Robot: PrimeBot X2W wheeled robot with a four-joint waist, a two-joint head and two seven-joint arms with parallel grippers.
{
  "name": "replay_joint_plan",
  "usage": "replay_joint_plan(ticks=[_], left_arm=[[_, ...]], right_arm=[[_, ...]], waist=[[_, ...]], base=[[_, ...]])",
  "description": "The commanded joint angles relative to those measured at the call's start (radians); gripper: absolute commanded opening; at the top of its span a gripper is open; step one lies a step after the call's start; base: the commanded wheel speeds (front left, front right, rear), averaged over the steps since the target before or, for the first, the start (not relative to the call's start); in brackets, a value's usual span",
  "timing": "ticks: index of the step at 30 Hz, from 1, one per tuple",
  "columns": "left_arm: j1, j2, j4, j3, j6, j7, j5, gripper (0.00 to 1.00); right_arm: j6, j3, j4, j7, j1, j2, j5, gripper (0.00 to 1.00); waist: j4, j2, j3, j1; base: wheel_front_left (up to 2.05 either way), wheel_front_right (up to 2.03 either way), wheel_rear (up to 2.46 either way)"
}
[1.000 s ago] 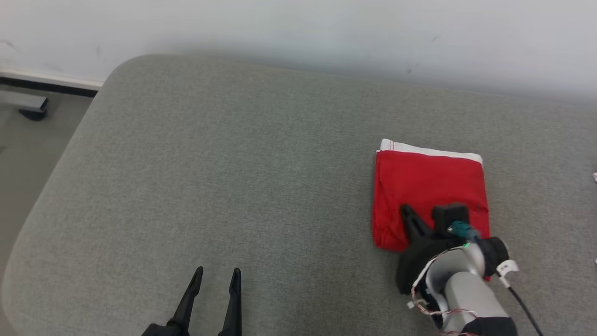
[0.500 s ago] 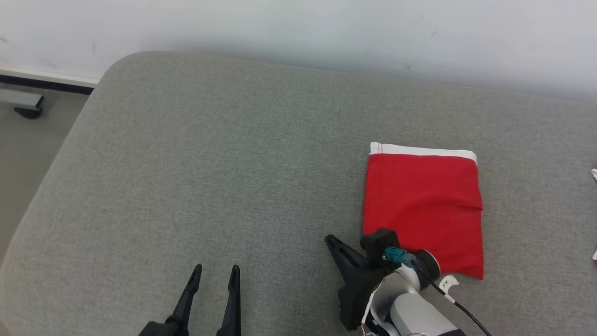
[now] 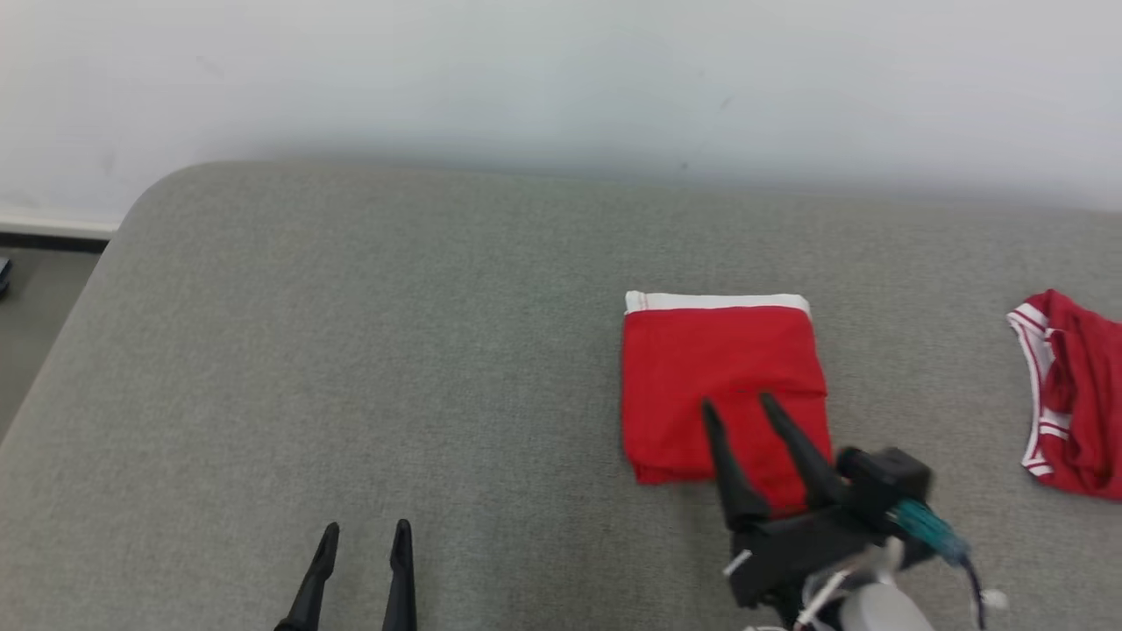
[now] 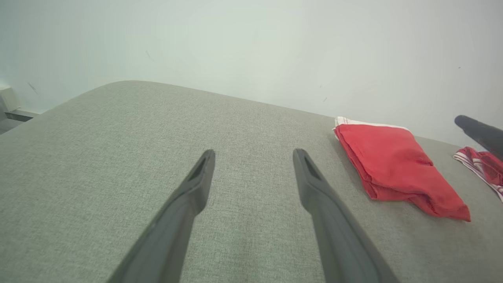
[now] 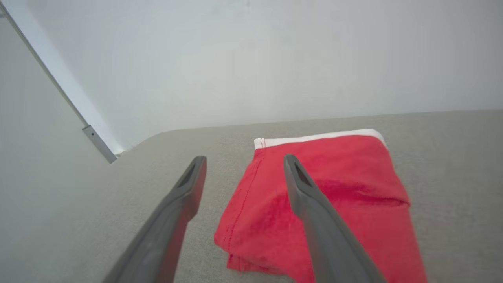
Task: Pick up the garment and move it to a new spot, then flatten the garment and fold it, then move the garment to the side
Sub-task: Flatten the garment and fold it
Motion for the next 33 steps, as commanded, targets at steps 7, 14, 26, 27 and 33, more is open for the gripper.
replay_joint_plan(ticks=[7, 14, 26, 27, 33], left_arm=[[0.047, -0.001, -0.038, 0.052, -0.008, -0.003, 0.019, 1.00], [0.066, -0.001, -0.048, 0.099, -0.010, -0.003, 0.006, 1.00], [0.087, -0.001, 0.011, 0.192, -0.039, -0.003, 0.004, 1.00], [0.086, -0.001, 0.015, 0.197, -0.037, -0.003, 0.001, 1.00], [0.089, -0.001, 0.034, 0.208, -0.042, -0.003, 0.014, 1.00]], right_arm=[[-0.003, -0.165, -0.169, -0.037, 0.176, 0.004, -0.043, 1.00], [-0.003, -0.233, -0.203, -0.021, 0.248, 0.003, -0.070, 1.00], [-0.003, -0.200, -0.152, -0.036, 0.285, 0.004, -0.093, 1.00], [-0.003, -0.199, -0.149, -0.038, 0.289, 0.004, -0.094, 1.00], [-0.003, -0.197, -0.133, -0.037, 0.298, 0.003, -0.089, 1.00]], waist=[[-0.092, -0.0001, -0.056, 0.0001], [-0.138, -0.0001, -0.074, 0.0001], [-0.167, -0.0001, -0.113, 0.0001], [-0.167, -0.0001, -0.115, 0.0001], [-0.167, -0.0001, -0.127, 0.0001]], base=[[0.00, 0.00, 0.00], [0.00, 0.00, 0.00], [0.00, 0.00, 0.00], [0.00, 0.00, 0.00], [0.00, 0.00, 0.00]])
